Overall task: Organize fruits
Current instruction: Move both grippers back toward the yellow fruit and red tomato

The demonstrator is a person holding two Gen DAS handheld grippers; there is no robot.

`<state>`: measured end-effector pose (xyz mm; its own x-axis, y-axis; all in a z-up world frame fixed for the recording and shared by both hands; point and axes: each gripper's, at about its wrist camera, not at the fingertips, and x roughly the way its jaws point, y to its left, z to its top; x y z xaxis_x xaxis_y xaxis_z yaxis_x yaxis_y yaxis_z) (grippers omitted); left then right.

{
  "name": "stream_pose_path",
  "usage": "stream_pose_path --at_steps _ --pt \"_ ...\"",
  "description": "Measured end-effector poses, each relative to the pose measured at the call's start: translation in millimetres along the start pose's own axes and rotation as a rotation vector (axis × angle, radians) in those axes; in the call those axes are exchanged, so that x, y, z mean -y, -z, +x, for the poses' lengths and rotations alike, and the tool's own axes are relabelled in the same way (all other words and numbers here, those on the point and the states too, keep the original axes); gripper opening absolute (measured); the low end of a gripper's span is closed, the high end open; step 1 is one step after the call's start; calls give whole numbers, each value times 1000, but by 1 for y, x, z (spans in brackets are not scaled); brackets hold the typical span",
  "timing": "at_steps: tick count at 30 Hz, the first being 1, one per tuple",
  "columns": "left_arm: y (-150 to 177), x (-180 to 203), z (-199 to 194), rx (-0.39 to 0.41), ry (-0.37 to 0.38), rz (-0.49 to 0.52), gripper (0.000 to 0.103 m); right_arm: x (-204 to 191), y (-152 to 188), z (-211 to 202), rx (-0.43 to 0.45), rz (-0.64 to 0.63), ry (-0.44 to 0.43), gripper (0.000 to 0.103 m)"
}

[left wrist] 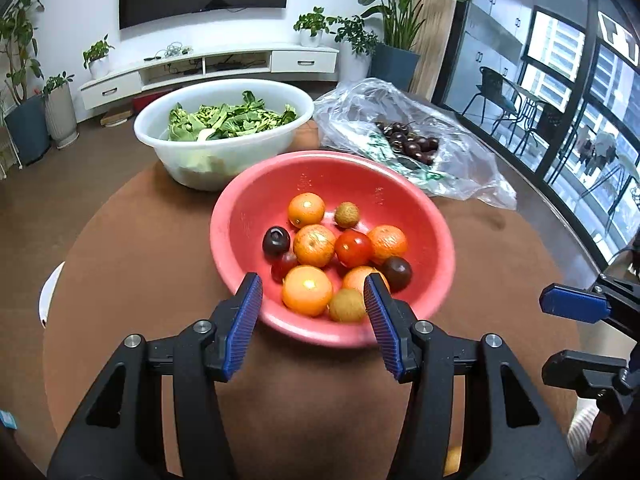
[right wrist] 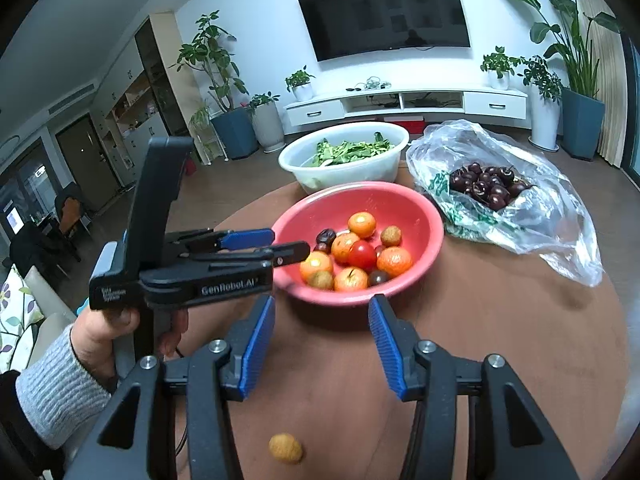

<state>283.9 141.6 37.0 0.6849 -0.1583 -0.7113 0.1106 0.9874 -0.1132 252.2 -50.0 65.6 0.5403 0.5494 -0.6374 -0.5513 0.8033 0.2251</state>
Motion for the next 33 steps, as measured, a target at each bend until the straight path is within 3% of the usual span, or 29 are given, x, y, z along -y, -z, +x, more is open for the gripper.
stream_pose_path --at_steps 8,17,29,33 --pt "51 14 -40 -9 24 1 51 -22 55 -28 -40 -43 -1 54" --pt "108 40 -68 -34 59 13 51 -35 117 -26 -133 -70 30 54" --pt "136 57 -81 -55 67 36 51 -52 141 -13 -188 -141 58 54" --pt "138 63 -80 -61 69 52 51 -53 144 -12 -195 -147 76 42"
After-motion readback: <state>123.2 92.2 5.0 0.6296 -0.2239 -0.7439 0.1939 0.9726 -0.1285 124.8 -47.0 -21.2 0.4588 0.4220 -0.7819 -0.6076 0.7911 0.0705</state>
